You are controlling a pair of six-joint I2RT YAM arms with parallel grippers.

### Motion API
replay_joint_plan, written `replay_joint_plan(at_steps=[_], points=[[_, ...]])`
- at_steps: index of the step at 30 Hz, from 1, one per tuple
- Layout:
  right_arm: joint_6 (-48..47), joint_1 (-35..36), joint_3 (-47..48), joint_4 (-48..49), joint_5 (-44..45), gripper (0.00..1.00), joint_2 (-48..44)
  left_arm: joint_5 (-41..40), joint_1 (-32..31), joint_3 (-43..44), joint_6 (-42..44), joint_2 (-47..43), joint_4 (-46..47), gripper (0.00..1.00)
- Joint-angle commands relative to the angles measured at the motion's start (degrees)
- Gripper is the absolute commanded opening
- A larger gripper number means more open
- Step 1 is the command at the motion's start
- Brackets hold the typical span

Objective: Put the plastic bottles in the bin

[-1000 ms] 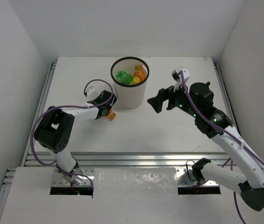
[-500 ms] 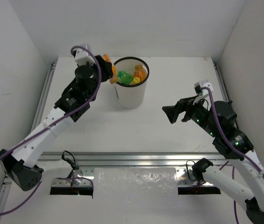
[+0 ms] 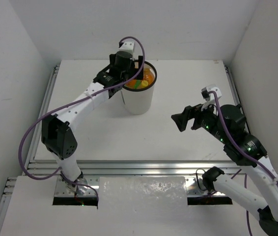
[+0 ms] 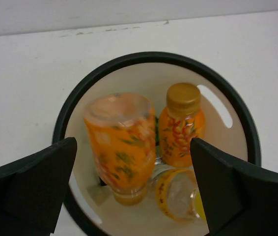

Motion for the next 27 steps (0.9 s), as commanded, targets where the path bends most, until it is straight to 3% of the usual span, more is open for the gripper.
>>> replay_joint_plan(at_steps=[1,7,12,16,20,27], points=[[-1.7,-0.1,4.3,-0.5,2.0,0.99,-0.1,-3.6,0.4,2.8,-1.1,-7.1,-0.9,1.00],[-3.6,-0.1,6.5,-6.5,11.4,0.99,-0.9,-16.7,0.0,-2.2,-7.5,-21.1,-13.9,1.00],[-3.6,-0.1,4.5,-14.2,22.8,0.99,-5.5,-19.4,0.0,-21.3,-12.0,-42.0,-18.4,1.00],[-2.2,-0.1,1.9,-19.6,24.2,0.99,-8.9,-20.1,0.1,-36.0,-11.0,-57.0,-17.8,1.00],[-1.8,-0.1,-1.3,-21.4,25.3,0.99,-12.1,-22.4,0.1,-43.4,-11.2,-70.0,-16.3,1.00],[0.0,-0.1,-5.2,-22.5,25.7,0.99,-14.9,-26.1,0.1,-49.9,-12.1,-74.9,-14.2,1.00]])
